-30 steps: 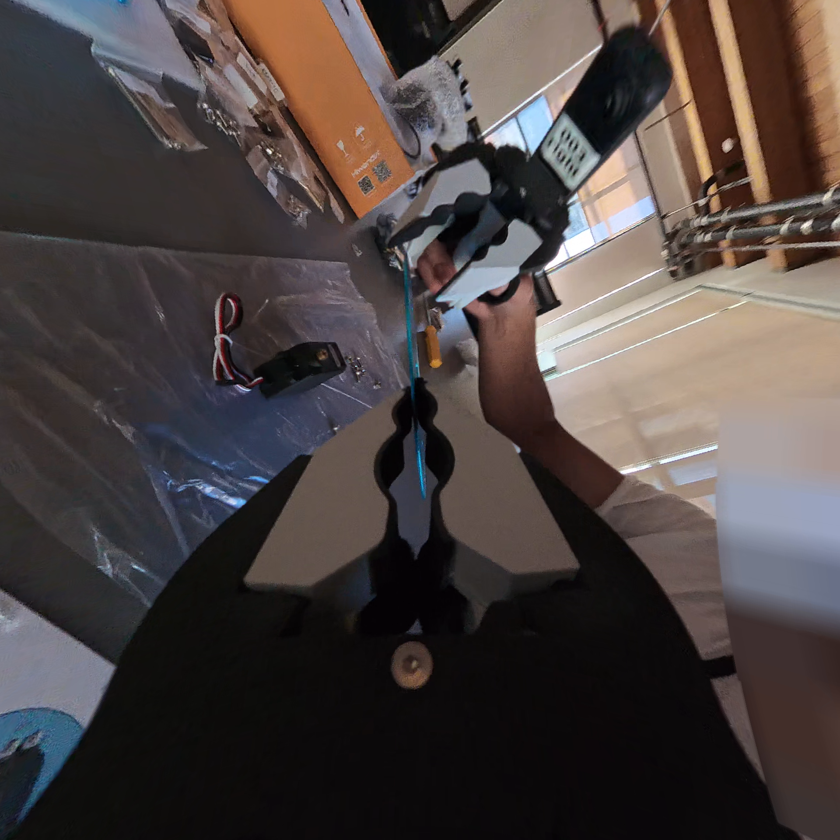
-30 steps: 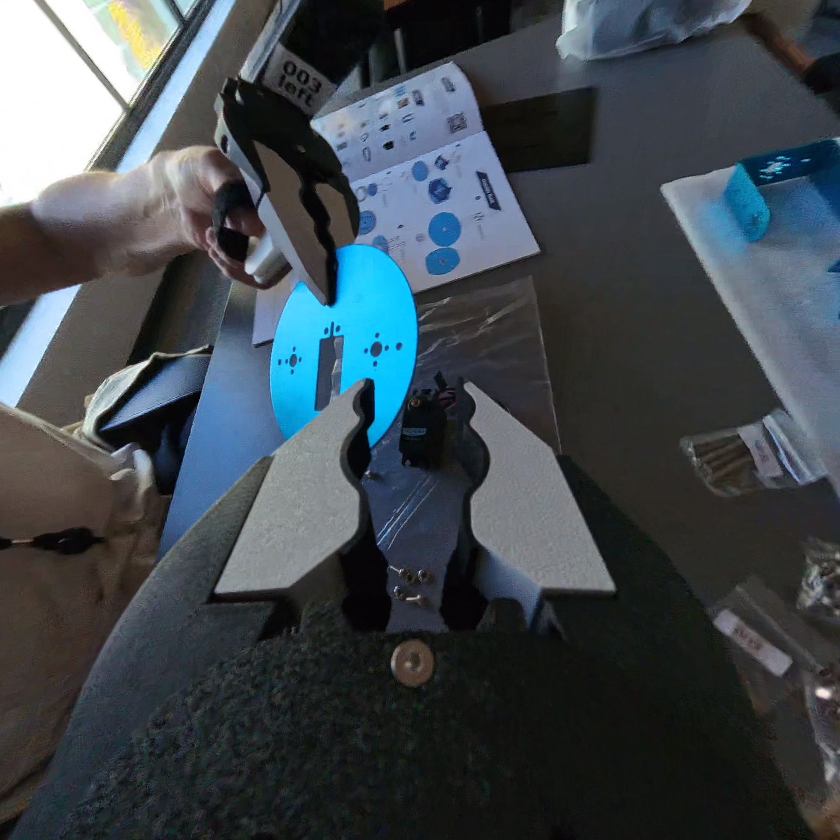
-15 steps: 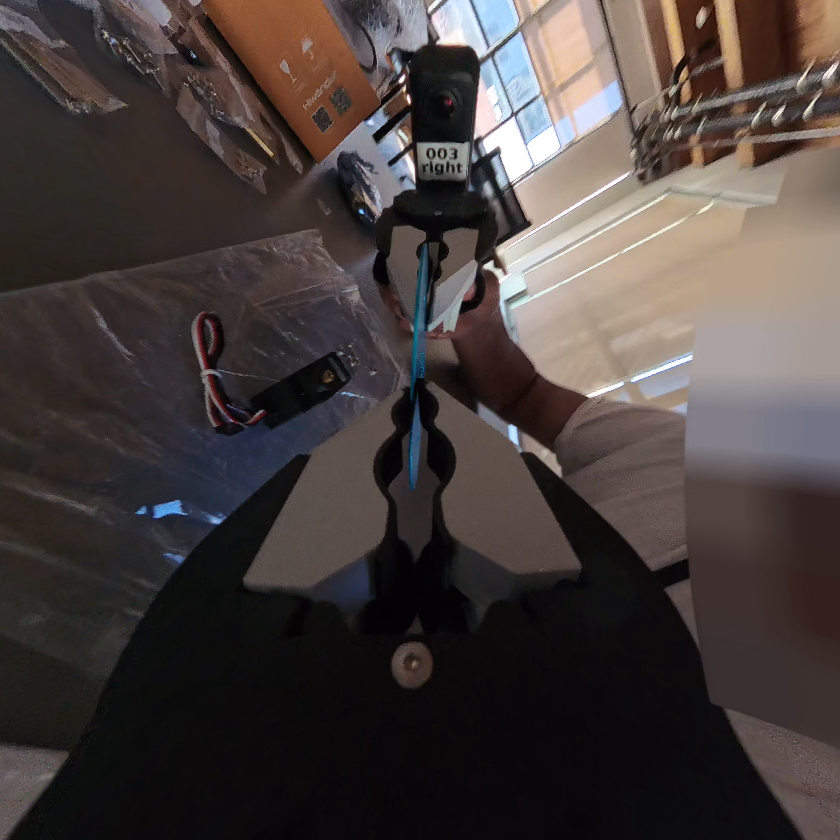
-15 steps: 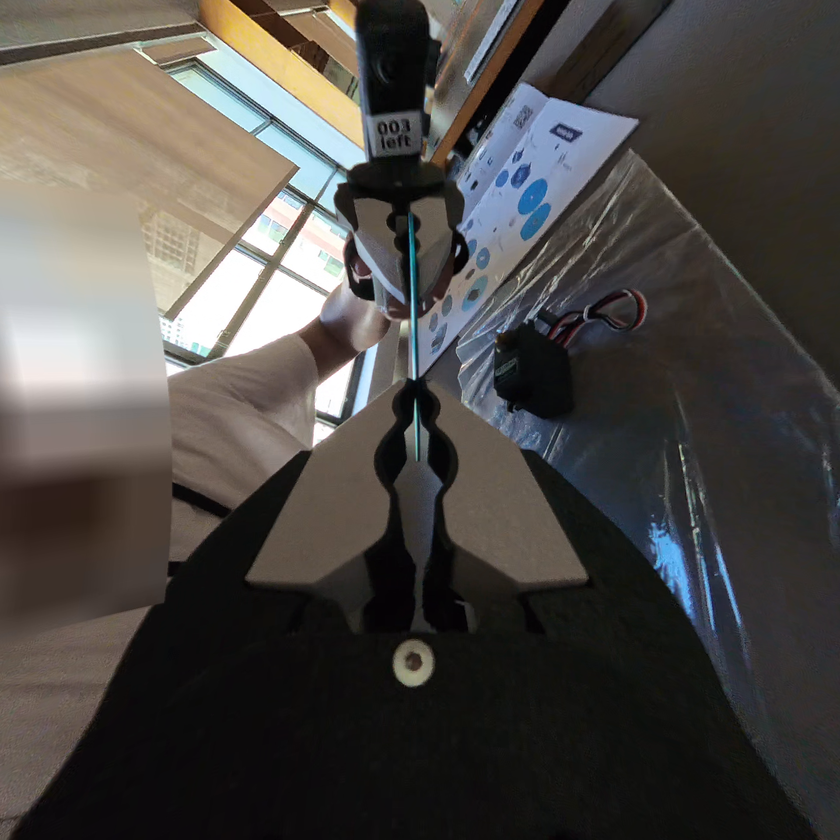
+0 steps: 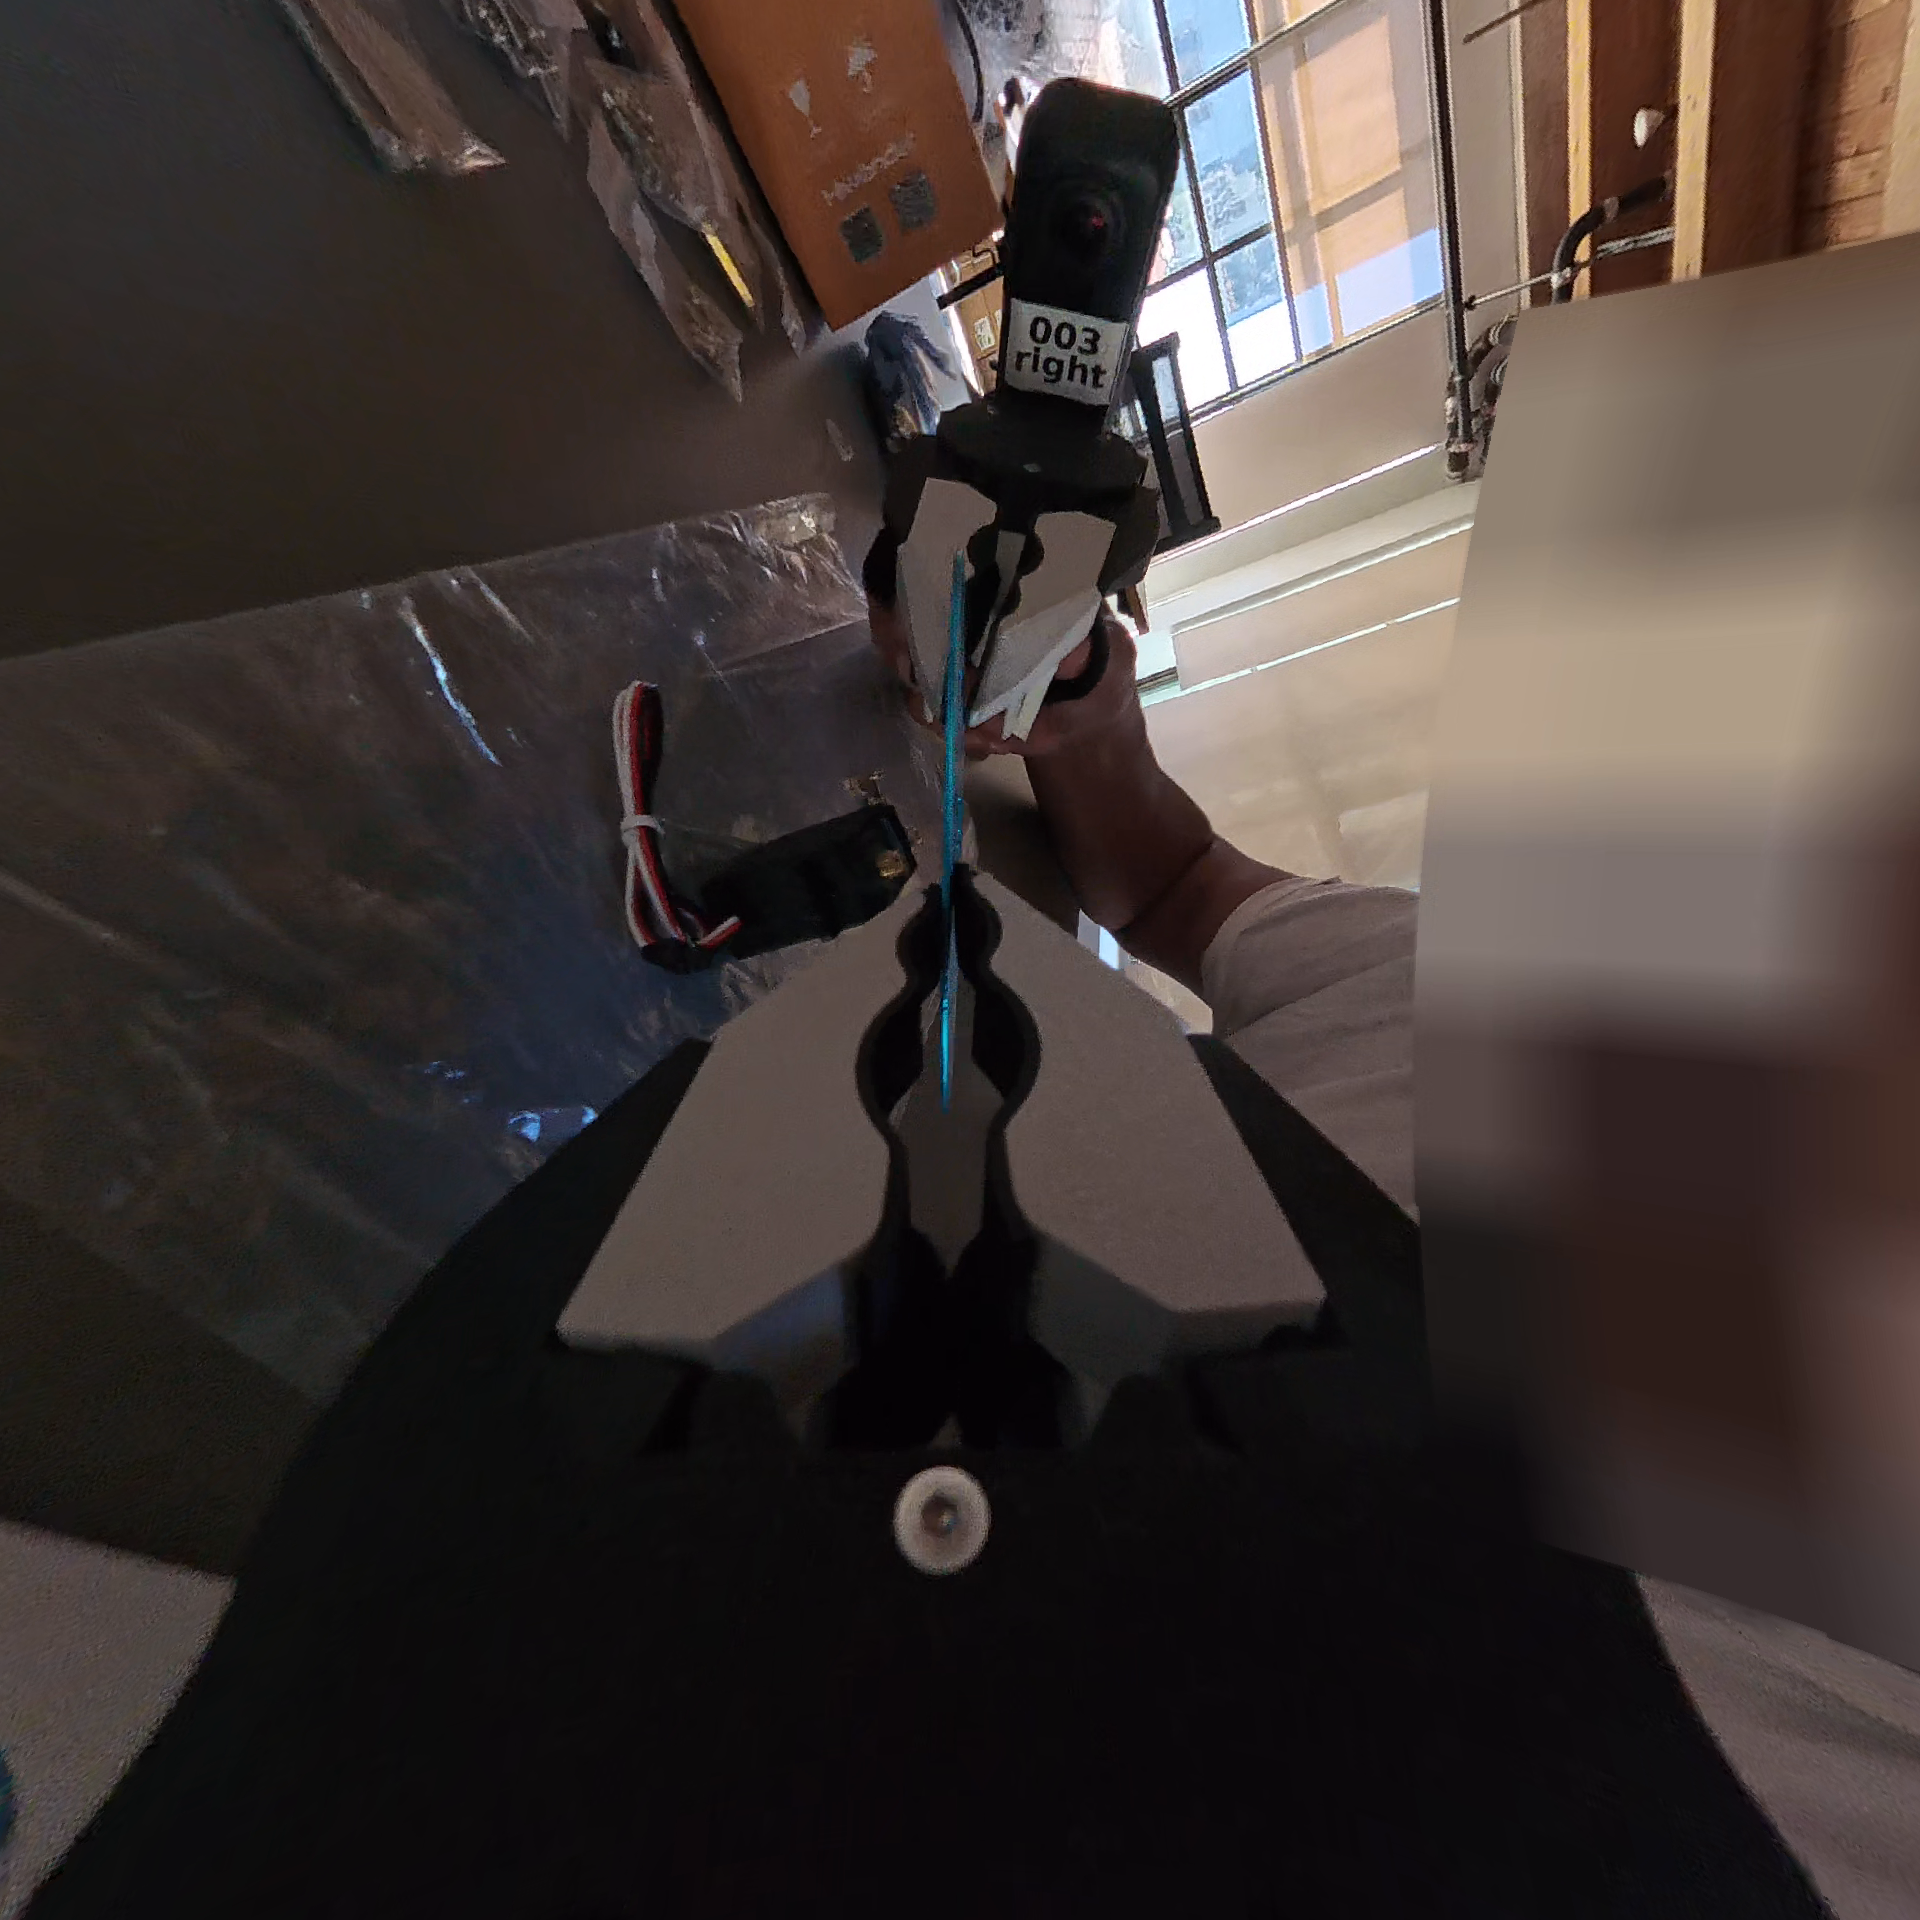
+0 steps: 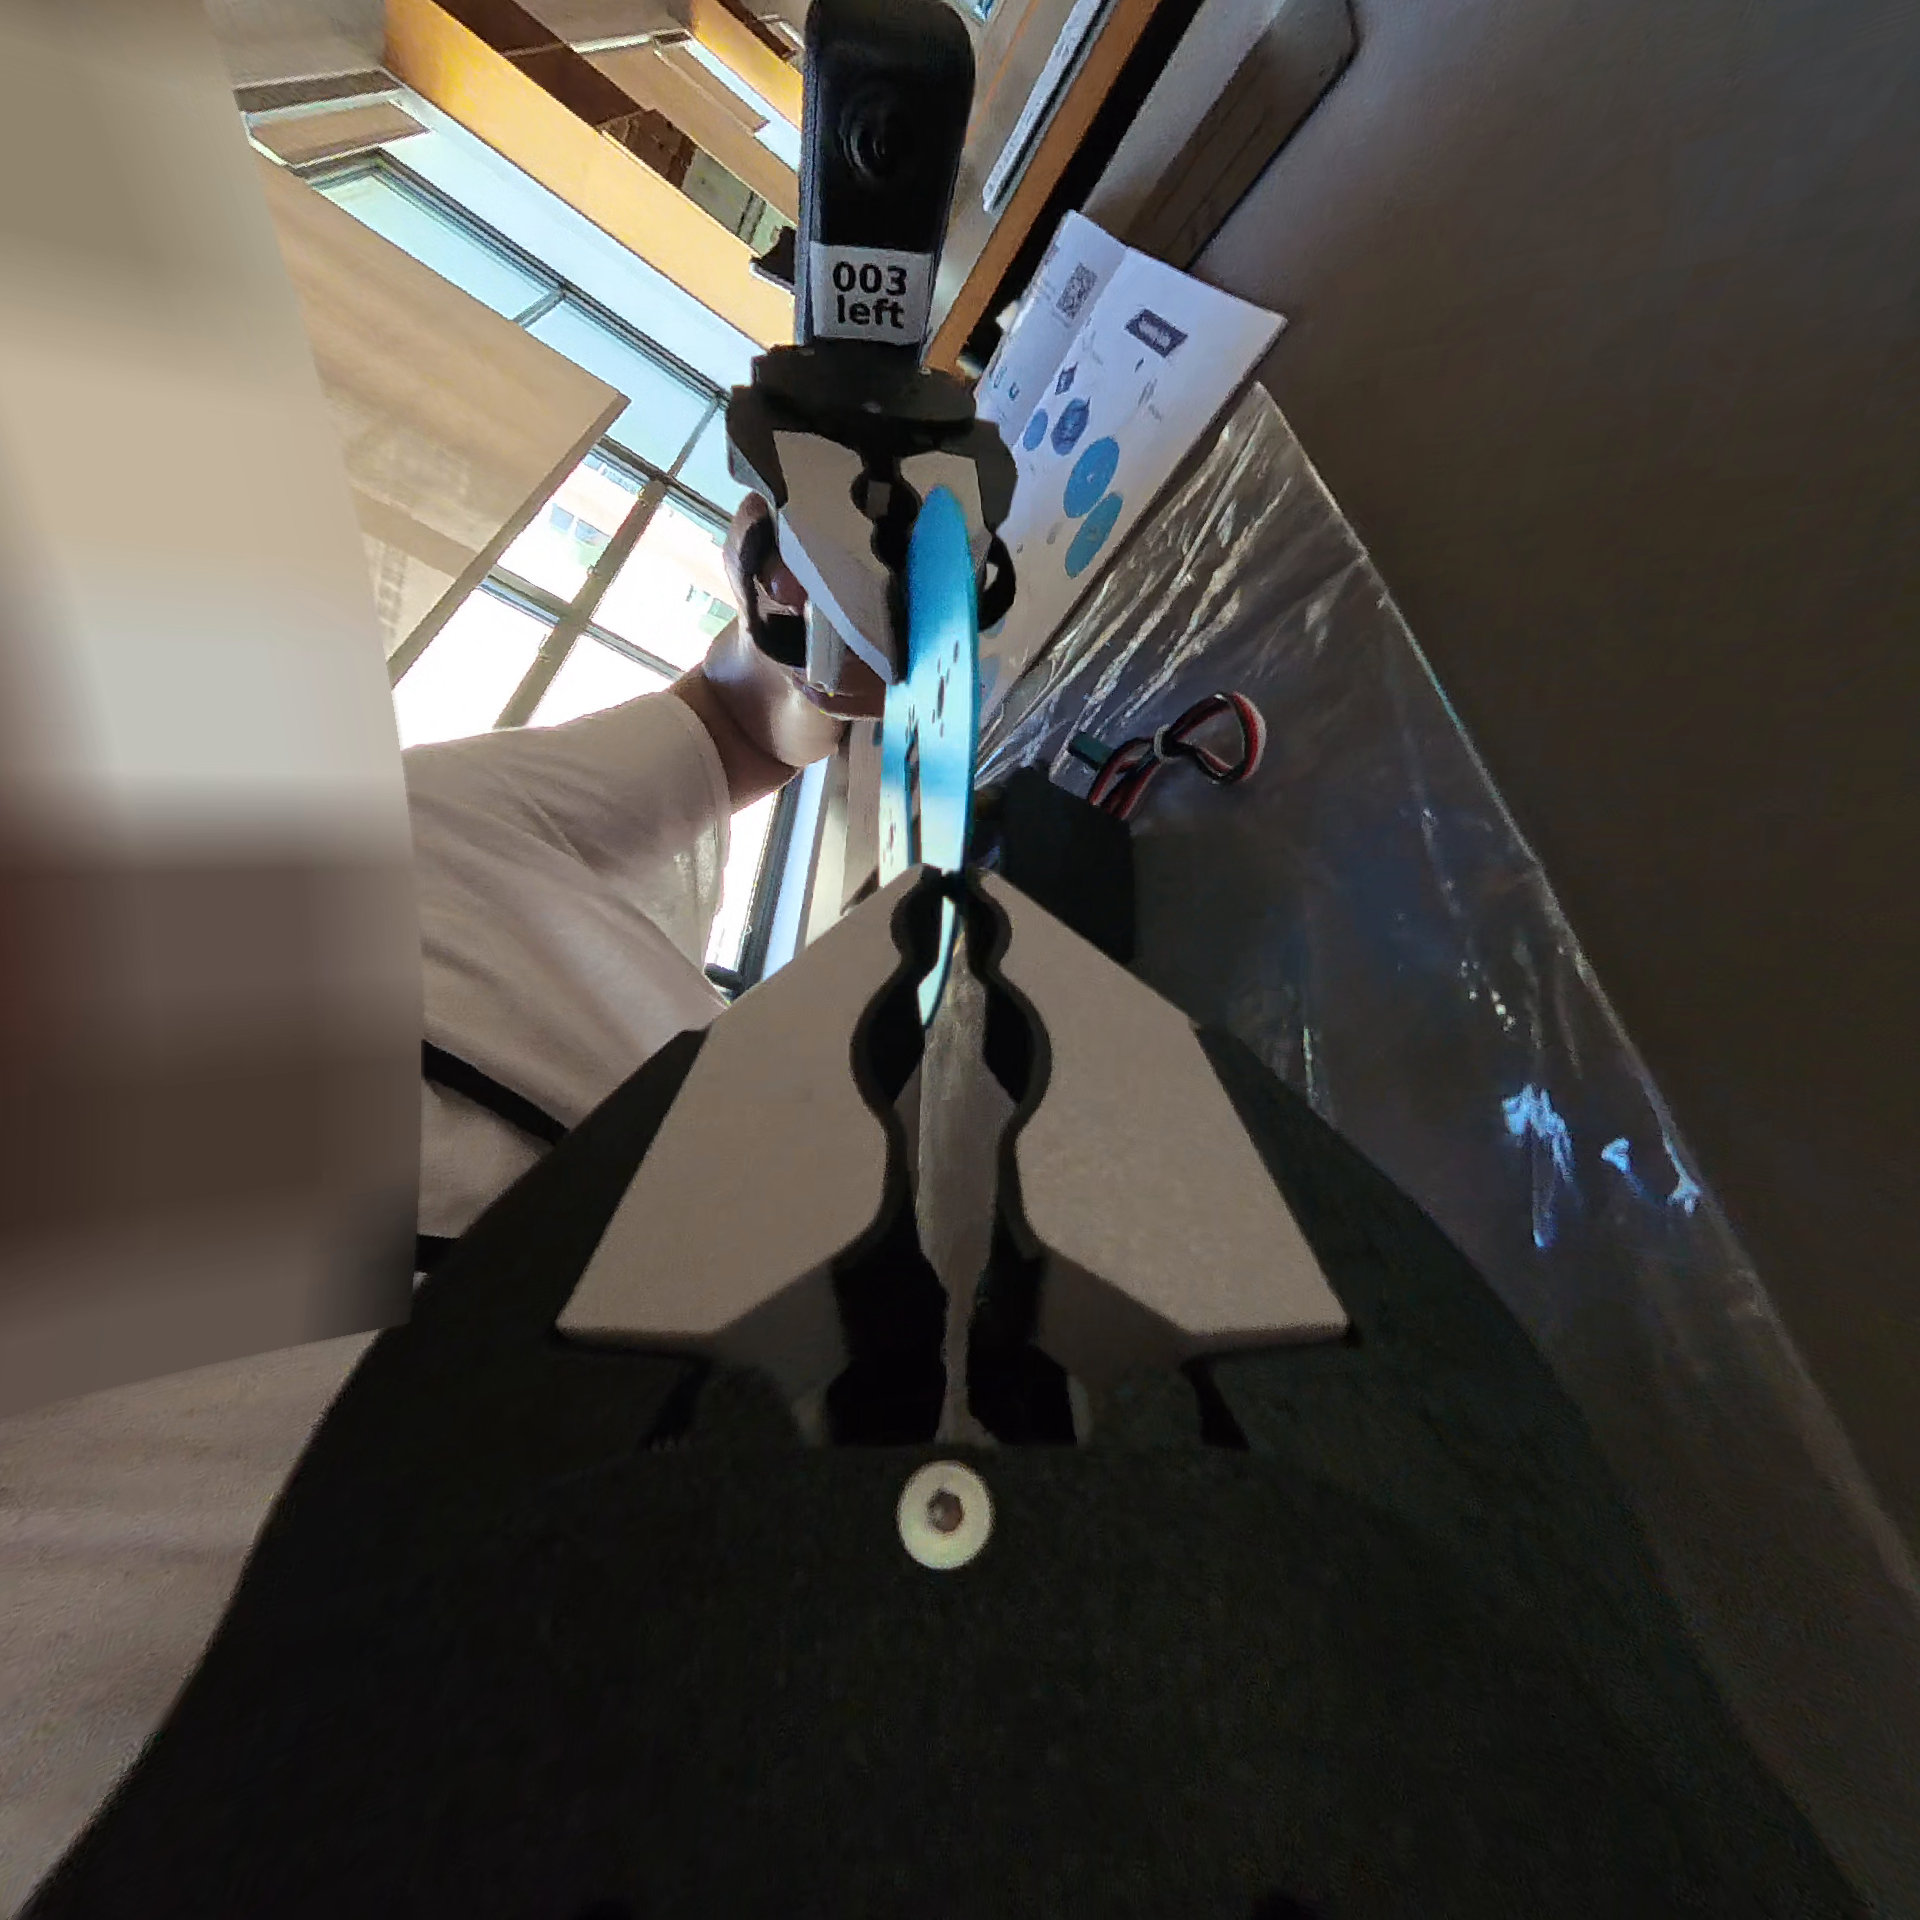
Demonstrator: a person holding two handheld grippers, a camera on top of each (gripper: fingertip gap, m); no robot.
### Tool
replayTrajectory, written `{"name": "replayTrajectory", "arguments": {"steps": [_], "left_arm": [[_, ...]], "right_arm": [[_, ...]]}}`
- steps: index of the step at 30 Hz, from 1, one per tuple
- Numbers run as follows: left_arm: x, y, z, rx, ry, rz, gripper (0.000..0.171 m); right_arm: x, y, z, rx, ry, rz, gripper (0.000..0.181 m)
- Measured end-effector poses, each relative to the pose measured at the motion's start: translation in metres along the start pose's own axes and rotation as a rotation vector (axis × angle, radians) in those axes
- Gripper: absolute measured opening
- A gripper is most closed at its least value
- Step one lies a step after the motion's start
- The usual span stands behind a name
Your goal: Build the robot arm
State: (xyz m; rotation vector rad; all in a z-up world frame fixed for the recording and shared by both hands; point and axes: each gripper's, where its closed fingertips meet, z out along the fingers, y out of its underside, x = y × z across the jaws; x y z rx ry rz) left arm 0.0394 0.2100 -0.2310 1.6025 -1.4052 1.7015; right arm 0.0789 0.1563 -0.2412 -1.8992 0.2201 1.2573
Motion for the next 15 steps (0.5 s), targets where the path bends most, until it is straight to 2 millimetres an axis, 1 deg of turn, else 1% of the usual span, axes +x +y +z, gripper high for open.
{"name": "replayTrajectory", "arguments": {"steps": [3,6,7,9,11,13,15], "left_arm": [[-0.010,0.001,0.002,-0.008,-0.007,-0.053,0.002],[-0.021,-0.002,0.000,0.011,-0.044,-0.022,0.006],[-0.022,-0.003,-0.001,0.021,-0.051,-0.010,0.010],[-0.022,-0.005,-0.003,0.029,-0.047,0.011,0.010],[-0.018,-0.004,-0.005,0.028,-0.014,0.012,0.002],[-0.018,0.000,-0.005,0.022,0.007,-0.025,0.002],[-0.020,0.002,-0.004,0.027,0.012,-0.061,0.001]], "right_arm": [[0.006,0.002,0.000,-0.004,0.002,0.052,0.001],[0.007,0.003,0.001,-0.017,-0.011,0.089,0.000],[0.008,0.003,0.001,-0.014,-0.012,0.097,0.000],[0.009,0.003,-0.001,-0.013,-0.015,0.124,0.000],[0.010,0.003,-0.002,-0.014,-0.020,0.137,0.000],[0.013,0.003,-0.002,-0.013,-0.011,0.148,0.000],[0.020,0.001,-0.002,0.004,0.028,0.158,0.001]]}}
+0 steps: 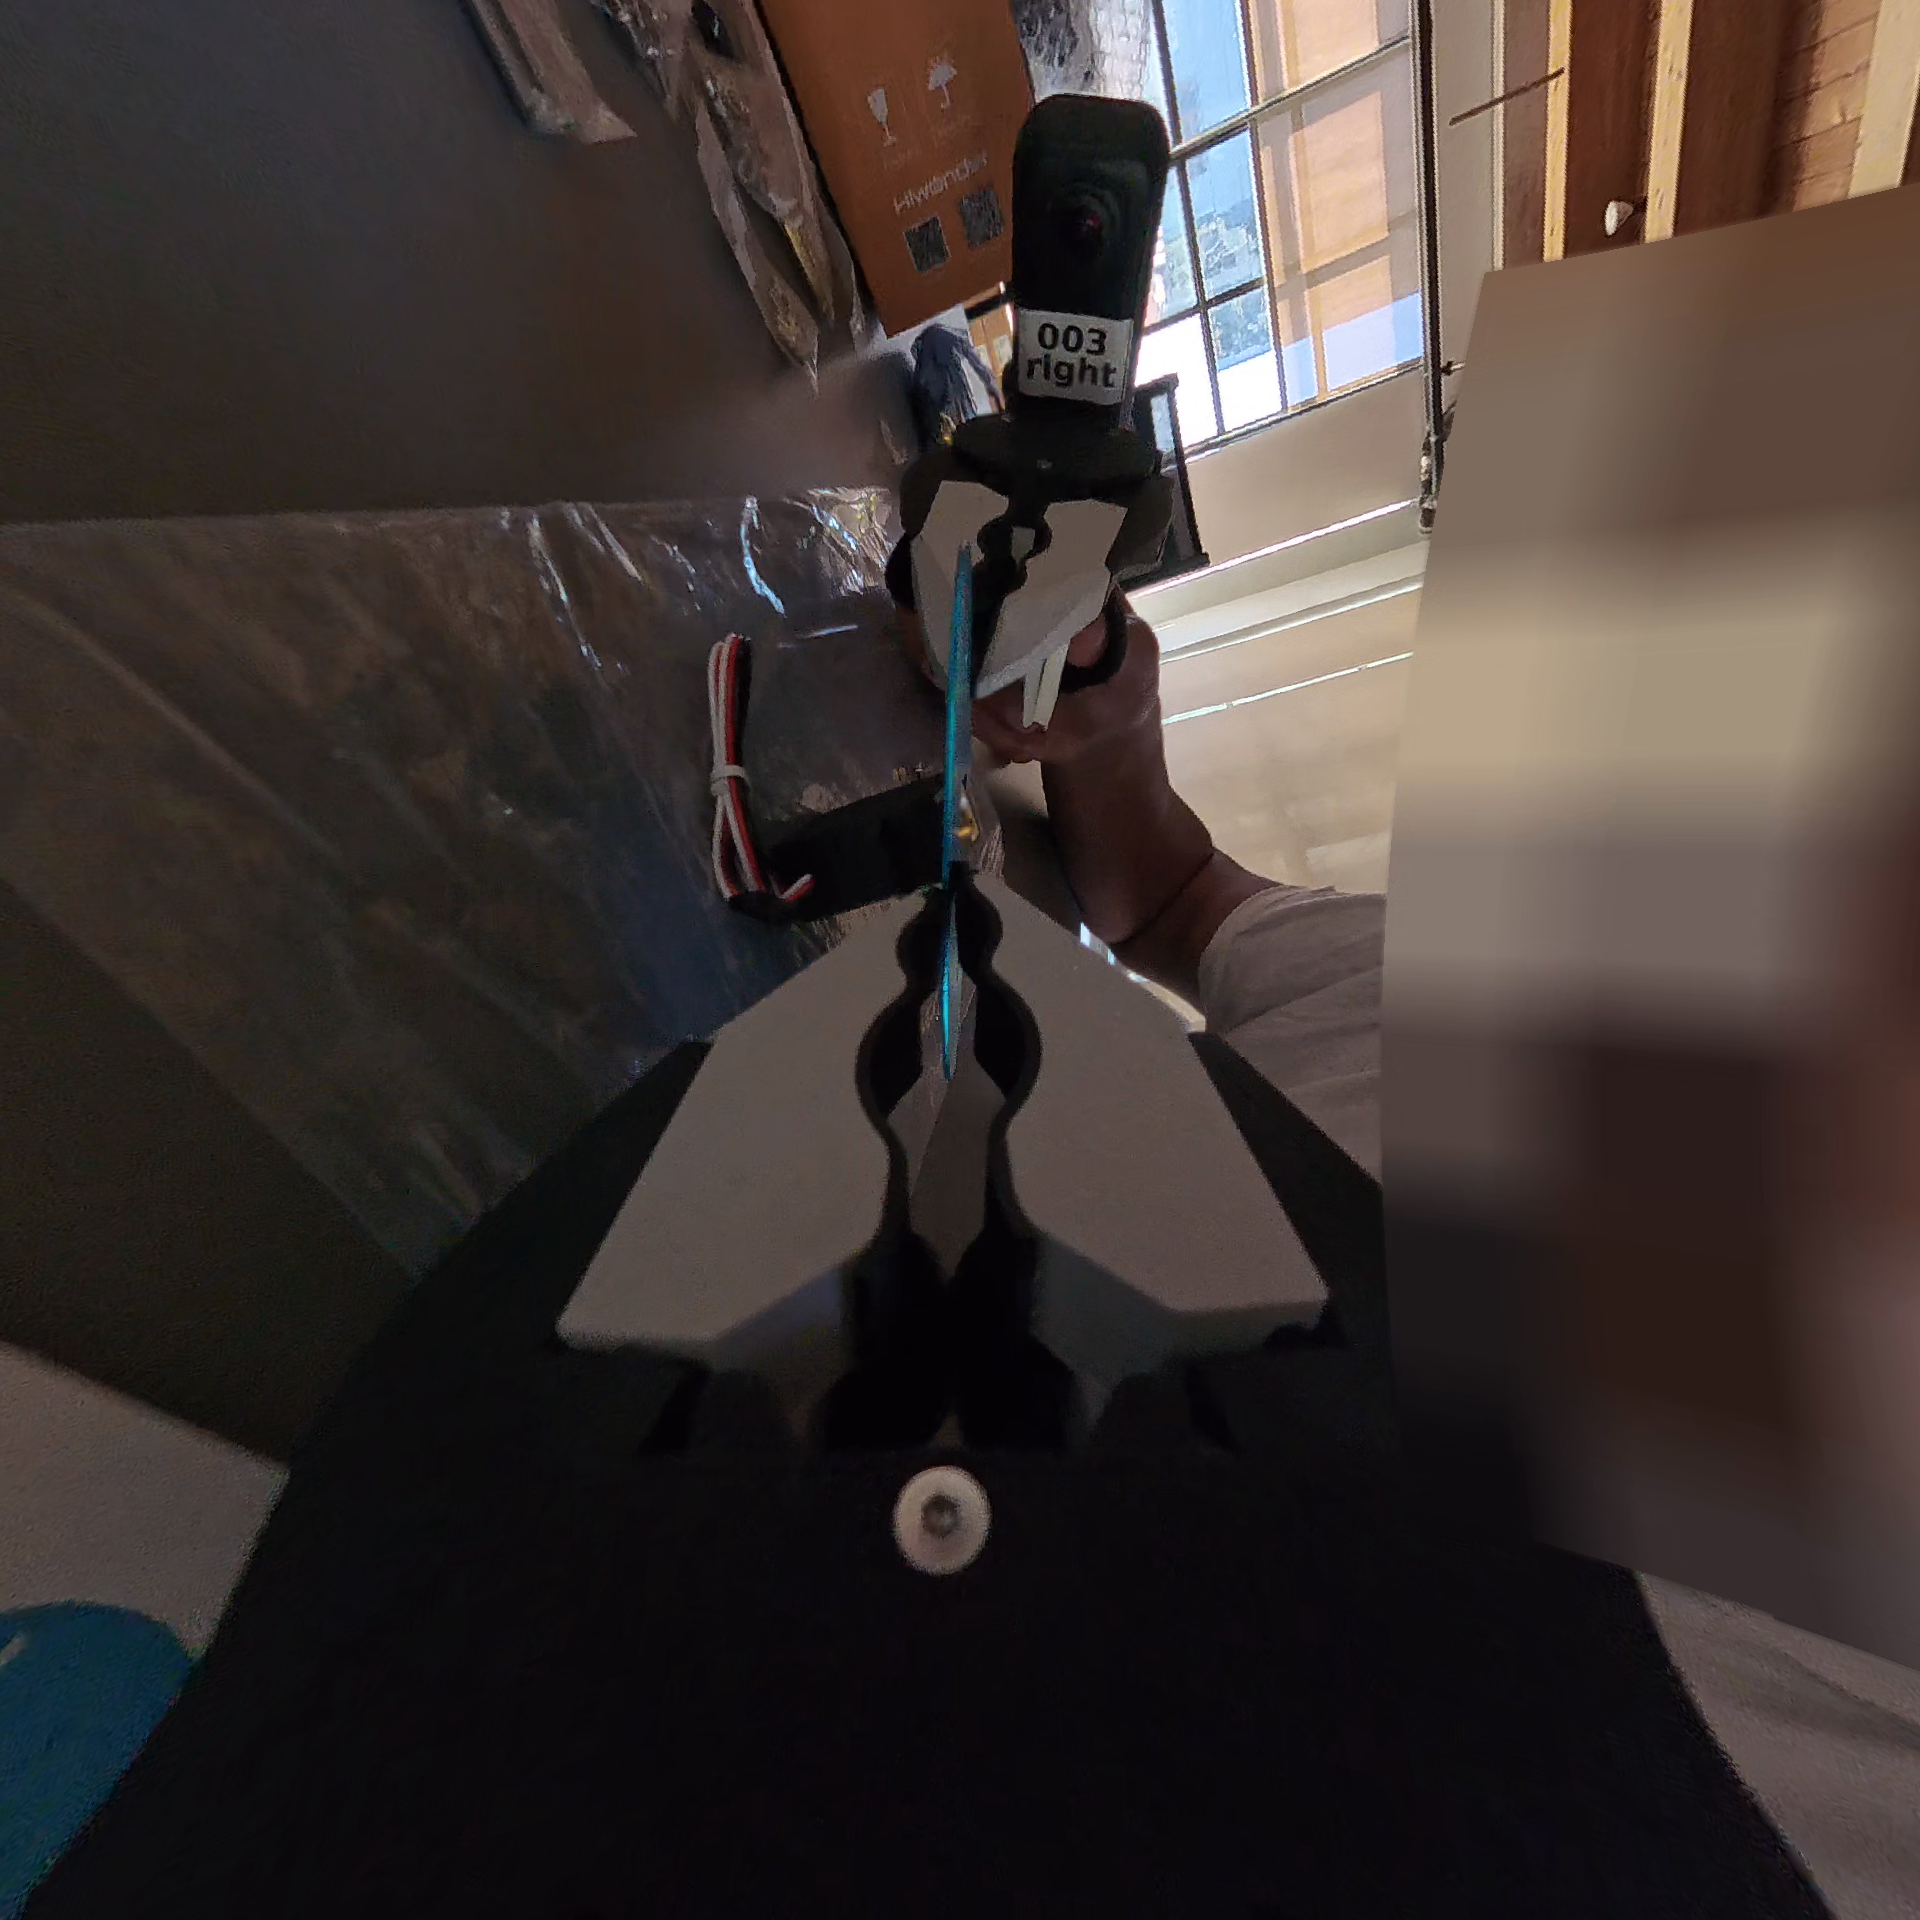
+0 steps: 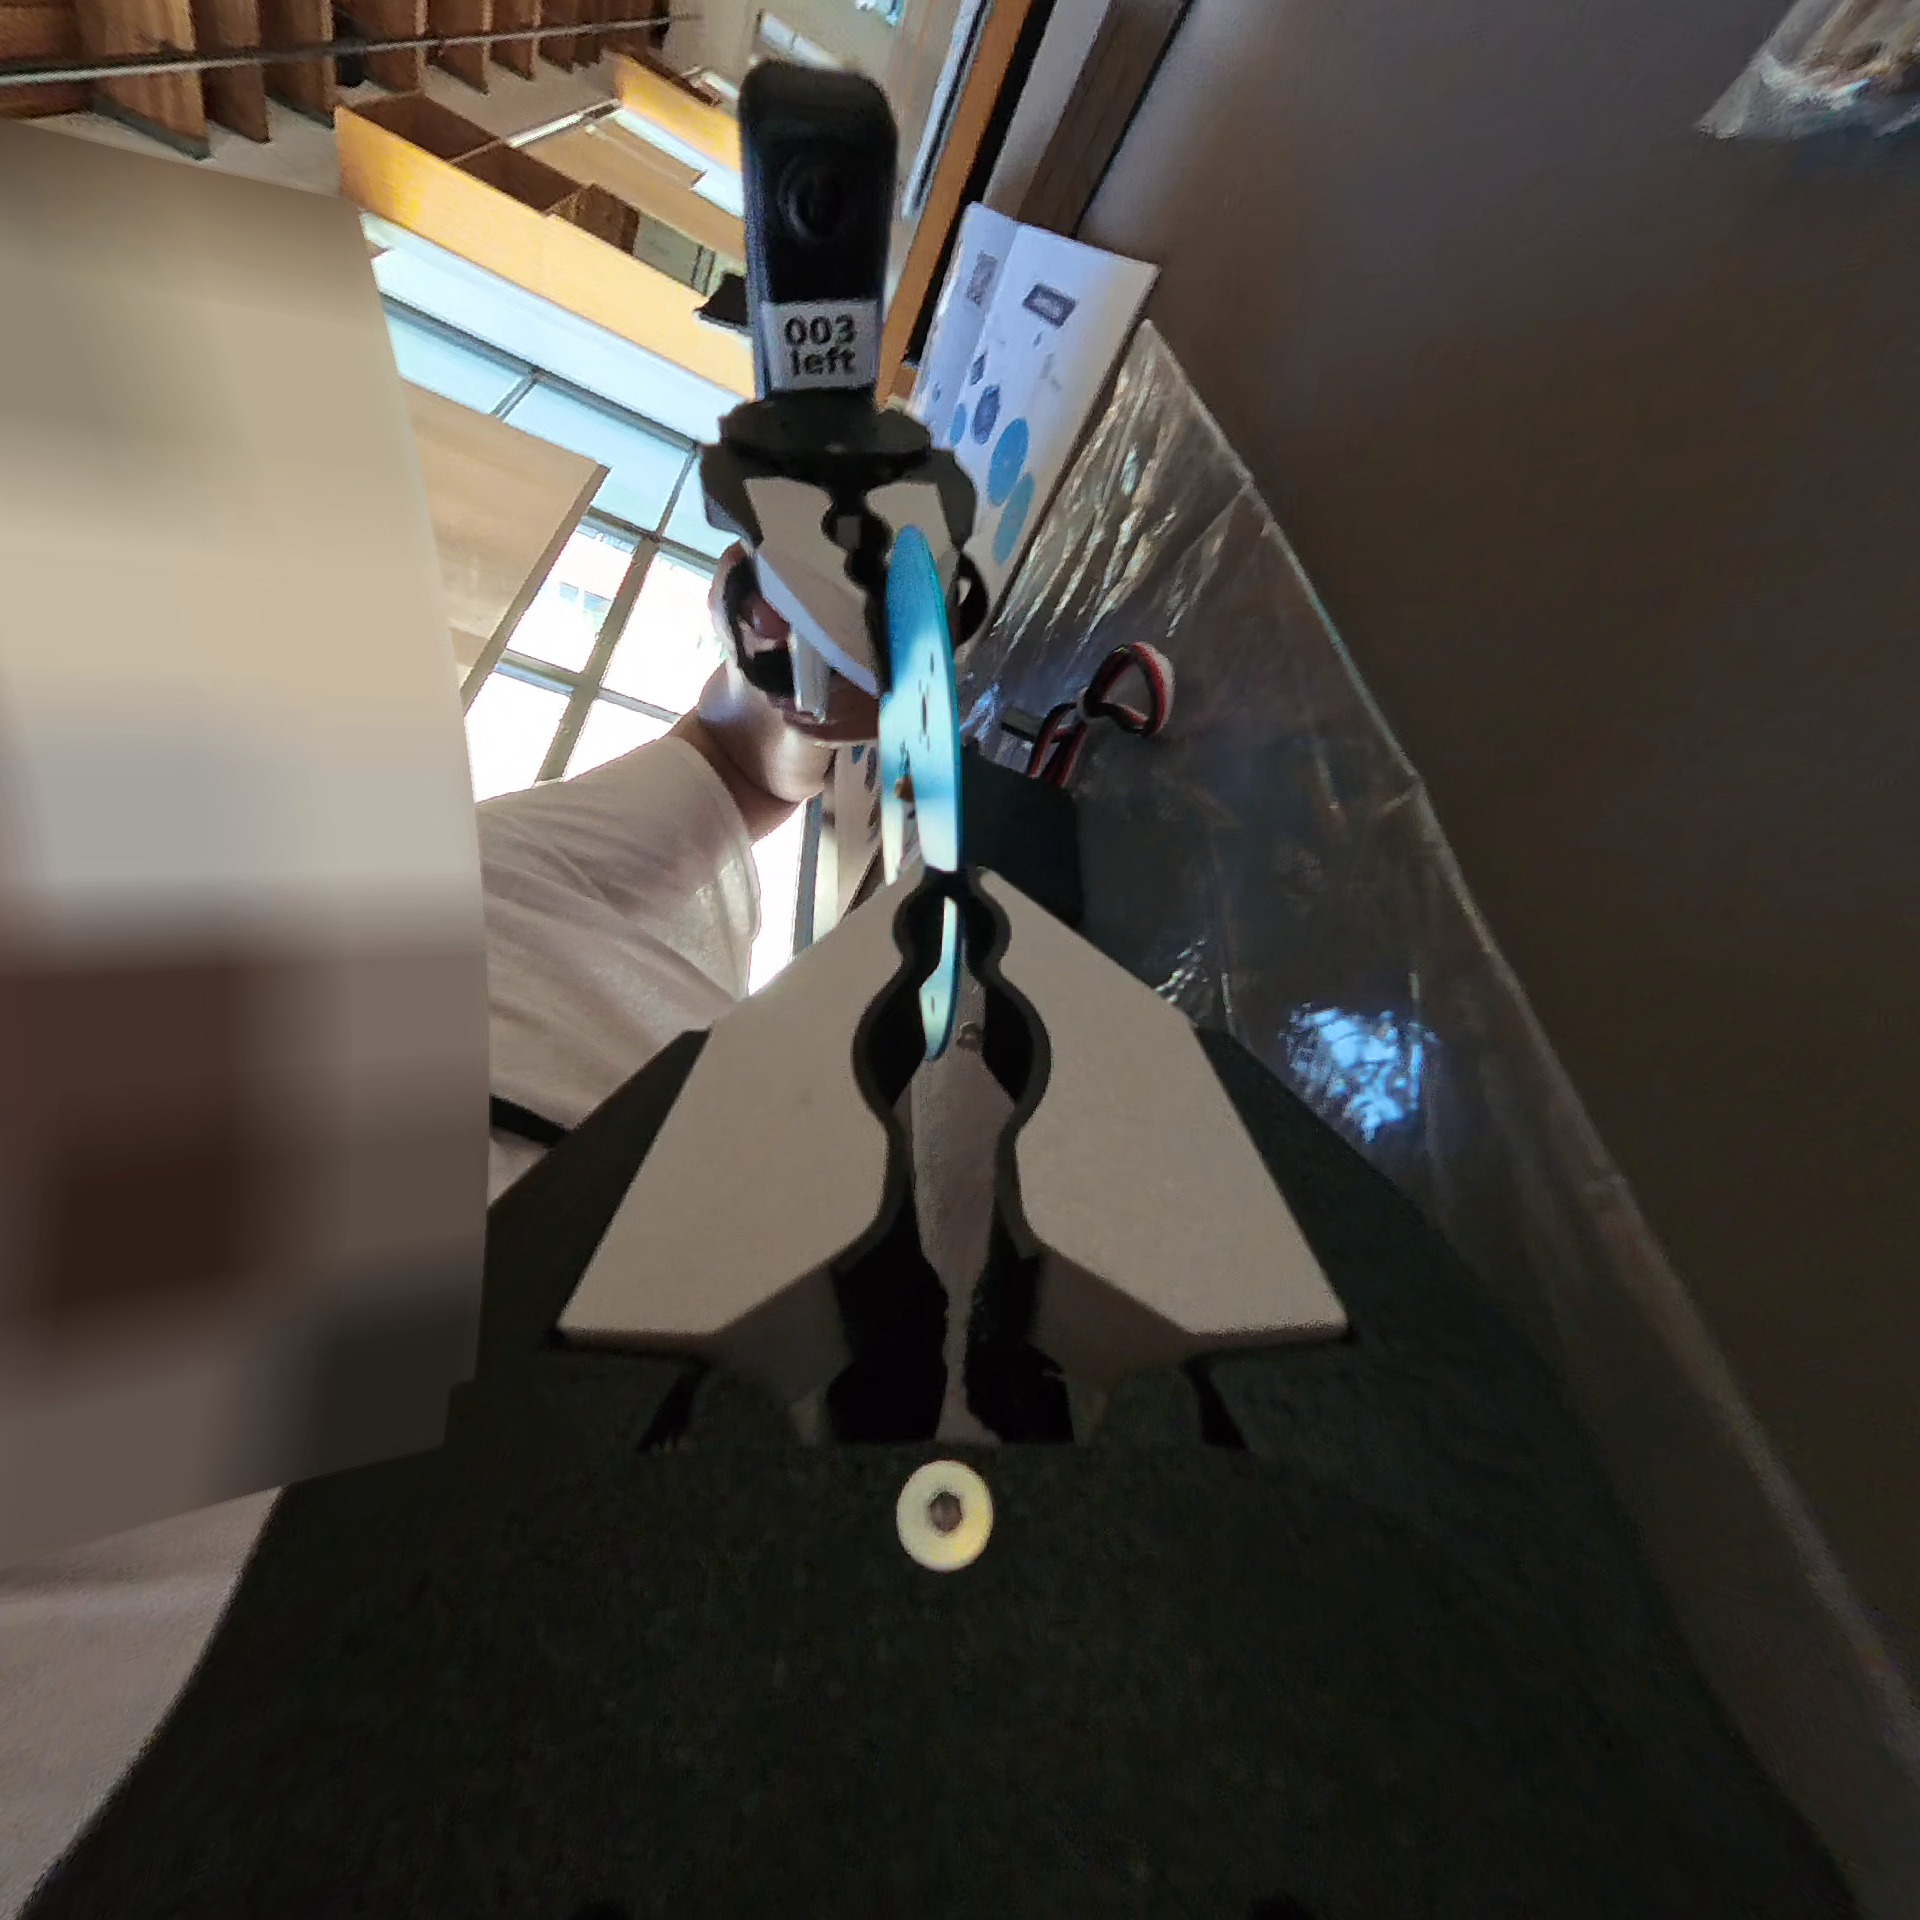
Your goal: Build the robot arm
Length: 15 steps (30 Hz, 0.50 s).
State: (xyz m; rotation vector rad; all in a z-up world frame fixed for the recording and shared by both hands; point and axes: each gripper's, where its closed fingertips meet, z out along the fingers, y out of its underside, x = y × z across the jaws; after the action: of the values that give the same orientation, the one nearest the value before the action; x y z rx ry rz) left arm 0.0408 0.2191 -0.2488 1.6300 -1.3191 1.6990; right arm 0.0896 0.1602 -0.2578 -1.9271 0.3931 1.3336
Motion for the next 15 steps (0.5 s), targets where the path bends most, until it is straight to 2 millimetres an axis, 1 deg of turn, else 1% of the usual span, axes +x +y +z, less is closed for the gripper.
{"name": "replayTrajectory", "arguments": {"steps": [4,8,15], "left_arm": [[0.000,0.000,-0.001,0.014,0.009,-0.044,0.000],[-0.004,0.002,-0.002,0.011,0.033,-0.123,0.000],[-0.017,0.000,-0.005,0.031,-0.025,-0.169,0.003]], "right_arm": [[0.008,-0.006,0.001,0.032,0.055,-0.001,0.003],[0.011,-0.006,0.003,0.033,0.077,0.016,0.004],[0.015,-0.005,0.005,0.029,0.103,0.030,0.004]]}}
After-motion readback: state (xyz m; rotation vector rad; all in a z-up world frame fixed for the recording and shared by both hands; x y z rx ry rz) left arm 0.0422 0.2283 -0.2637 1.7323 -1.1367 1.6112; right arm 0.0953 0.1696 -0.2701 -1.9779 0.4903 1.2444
